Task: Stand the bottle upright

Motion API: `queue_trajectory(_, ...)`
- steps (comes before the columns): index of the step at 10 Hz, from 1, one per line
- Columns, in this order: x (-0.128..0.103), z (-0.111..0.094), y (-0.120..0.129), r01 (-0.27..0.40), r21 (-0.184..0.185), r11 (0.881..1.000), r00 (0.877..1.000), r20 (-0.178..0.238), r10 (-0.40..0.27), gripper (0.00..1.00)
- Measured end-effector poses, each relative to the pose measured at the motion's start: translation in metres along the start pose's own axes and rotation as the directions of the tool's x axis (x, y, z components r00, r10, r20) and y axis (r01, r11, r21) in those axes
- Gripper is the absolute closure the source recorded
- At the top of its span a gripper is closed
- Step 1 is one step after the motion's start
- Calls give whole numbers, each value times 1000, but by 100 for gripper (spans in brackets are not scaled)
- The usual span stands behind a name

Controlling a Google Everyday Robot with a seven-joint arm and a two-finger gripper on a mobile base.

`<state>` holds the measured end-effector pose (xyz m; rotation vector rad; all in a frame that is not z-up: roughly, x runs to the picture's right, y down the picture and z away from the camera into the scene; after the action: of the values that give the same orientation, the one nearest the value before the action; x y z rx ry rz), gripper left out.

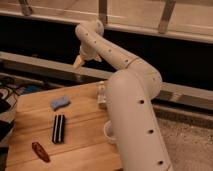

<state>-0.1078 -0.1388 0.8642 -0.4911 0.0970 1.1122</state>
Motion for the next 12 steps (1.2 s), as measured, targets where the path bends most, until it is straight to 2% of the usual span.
queue_trajectory(2,7,-1,23,-20,0,1000,1000,-4,20,7)
queue_trajectory(4,21,-3,8,-80,21,997,997,-7,80,7)
queue_trajectory(5,28,-4,-2,-107,23,994,994,-5,108,7)
queue_trajectory(7,51,-9,-49,-192,33,981,981,5,192,7)
queue_trajectory(9,71,-11,-89,-283,26,959,959,8,283,7)
queue_trajectory(11,81,0,-116,-345,15,938,938,-24,345,7)
queue_trajectory(12,84,7,-121,-356,-1,935,934,-44,355,7)
